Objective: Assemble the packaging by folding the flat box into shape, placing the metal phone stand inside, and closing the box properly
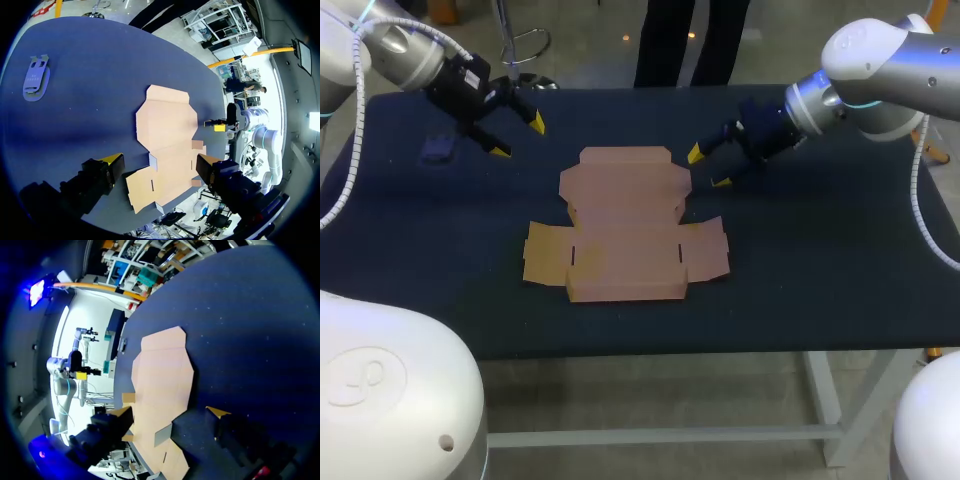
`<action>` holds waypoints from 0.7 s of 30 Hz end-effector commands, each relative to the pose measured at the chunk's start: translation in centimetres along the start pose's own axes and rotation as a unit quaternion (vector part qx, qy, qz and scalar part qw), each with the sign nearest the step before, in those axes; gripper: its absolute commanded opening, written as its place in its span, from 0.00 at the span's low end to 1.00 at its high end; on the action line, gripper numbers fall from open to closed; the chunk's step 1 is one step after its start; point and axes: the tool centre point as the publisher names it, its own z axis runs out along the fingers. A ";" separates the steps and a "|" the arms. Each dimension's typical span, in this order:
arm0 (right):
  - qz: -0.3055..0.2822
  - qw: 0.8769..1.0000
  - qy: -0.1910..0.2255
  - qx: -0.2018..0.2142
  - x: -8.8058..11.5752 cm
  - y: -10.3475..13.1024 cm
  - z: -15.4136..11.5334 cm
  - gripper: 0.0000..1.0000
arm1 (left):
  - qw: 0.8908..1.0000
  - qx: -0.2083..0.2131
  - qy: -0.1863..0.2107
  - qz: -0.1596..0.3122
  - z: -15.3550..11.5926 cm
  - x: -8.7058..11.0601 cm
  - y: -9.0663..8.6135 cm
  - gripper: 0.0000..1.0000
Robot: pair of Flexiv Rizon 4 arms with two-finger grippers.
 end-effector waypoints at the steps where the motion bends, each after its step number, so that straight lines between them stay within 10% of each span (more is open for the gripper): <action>1: 0.000 0.999 0.009 0.034 -0.5 1.1 0.9 1.00 | 0.999 -0.038 0.003 0.001 -0.1 -0.4 -0.5 1.00; 21: 0.023 0.998 0.021 0.047 -0.6 2.5 3.1 1.00 | 0.999 -0.045 0.004 0.001 -0.1 -1.0 -0.5 1.00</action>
